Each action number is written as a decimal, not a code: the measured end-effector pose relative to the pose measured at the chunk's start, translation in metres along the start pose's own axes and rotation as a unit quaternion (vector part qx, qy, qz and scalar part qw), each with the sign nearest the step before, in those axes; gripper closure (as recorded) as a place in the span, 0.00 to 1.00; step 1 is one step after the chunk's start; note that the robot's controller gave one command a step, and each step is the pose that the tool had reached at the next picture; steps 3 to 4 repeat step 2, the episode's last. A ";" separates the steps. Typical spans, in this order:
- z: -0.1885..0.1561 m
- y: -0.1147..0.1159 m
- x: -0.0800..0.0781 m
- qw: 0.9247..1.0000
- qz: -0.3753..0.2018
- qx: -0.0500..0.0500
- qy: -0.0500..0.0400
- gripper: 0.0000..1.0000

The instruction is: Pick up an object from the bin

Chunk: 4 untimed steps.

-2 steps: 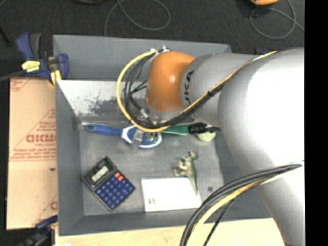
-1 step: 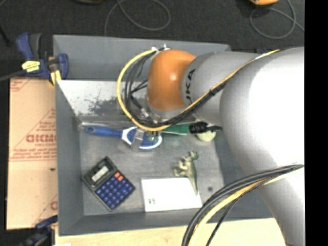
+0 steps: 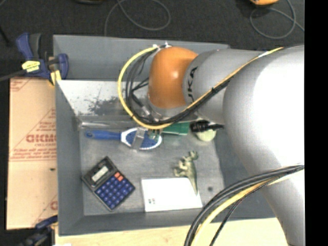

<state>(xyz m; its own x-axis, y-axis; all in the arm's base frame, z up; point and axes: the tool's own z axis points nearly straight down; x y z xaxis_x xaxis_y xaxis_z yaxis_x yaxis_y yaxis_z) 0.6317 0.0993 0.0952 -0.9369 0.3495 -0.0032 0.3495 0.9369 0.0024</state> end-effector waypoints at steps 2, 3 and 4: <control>-0.034 -0.001 0.002 1.000 0.000 0.002 0.004 1.00; -0.034 -0.001 0.002 1.000 0.000 0.002 0.004 1.00; -0.034 -0.001 0.002 1.000 0.000 0.002 0.004 1.00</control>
Offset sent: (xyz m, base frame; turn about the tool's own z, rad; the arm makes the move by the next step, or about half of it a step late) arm -0.0001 0.0000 0.0056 0.0000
